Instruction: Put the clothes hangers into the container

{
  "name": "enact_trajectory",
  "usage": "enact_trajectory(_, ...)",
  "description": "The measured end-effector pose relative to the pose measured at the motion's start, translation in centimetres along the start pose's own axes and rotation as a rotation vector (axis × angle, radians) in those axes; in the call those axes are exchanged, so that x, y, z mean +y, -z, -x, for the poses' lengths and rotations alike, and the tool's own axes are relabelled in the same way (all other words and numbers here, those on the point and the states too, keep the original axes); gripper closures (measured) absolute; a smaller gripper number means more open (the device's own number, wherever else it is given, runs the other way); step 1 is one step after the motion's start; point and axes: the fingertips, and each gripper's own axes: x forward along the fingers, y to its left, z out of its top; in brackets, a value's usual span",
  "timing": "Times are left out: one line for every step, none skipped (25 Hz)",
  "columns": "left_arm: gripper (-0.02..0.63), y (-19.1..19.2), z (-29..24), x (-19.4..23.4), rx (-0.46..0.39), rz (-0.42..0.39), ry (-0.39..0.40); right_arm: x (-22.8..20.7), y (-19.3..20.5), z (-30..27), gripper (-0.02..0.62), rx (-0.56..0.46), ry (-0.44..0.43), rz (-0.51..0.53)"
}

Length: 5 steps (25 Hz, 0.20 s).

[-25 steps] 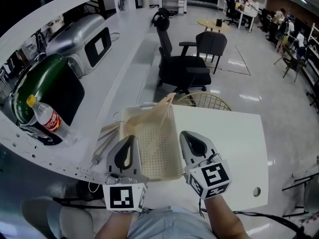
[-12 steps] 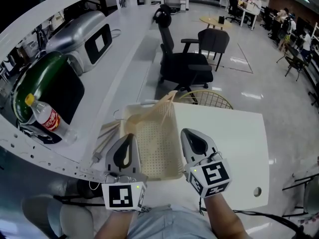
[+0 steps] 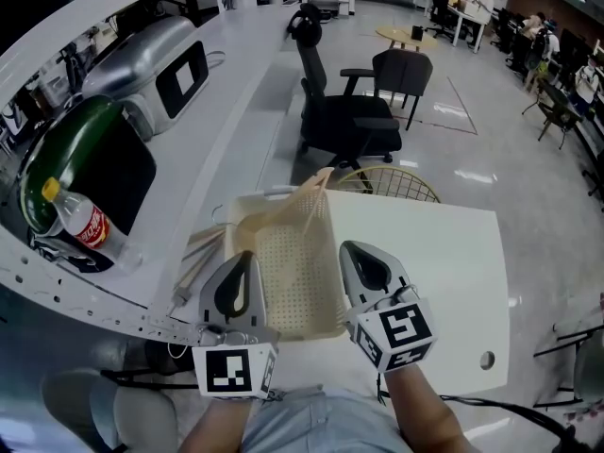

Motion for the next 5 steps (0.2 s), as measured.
enact_trajectory(0.594, -0.01, -0.03, 0.01, -0.001, 0.000, 0.001, -0.01, 0.00, -0.02, 0.584, 0.000, 0.001, 0.000)
enact_trajectory(0.594, -0.03, -0.06, 0.03, -0.003, 0.001, 0.001, -0.03, -0.01, -0.04, 0.584, 0.000, 0.002, 0.001)
enact_trajectory(0.594, -0.04, -0.09, 0.05, -0.003, 0.001, 0.001, -0.07, -0.04, -0.05, 0.584, -0.001, 0.004, 0.001)
enact_trajectory(0.594, -0.05, -0.11, 0.07, -0.004, 0.002, 0.000, -0.11, -0.07, -0.07, 0.584, -0.002, 0.005, 0.002)
enact_trajectory(0.594, -0.05, -0.14, 0.09, -0.004, 0.002, 0.000, -0.16, -0.10, -0.07, 0.584, -0.003, 0.006, 0.002)
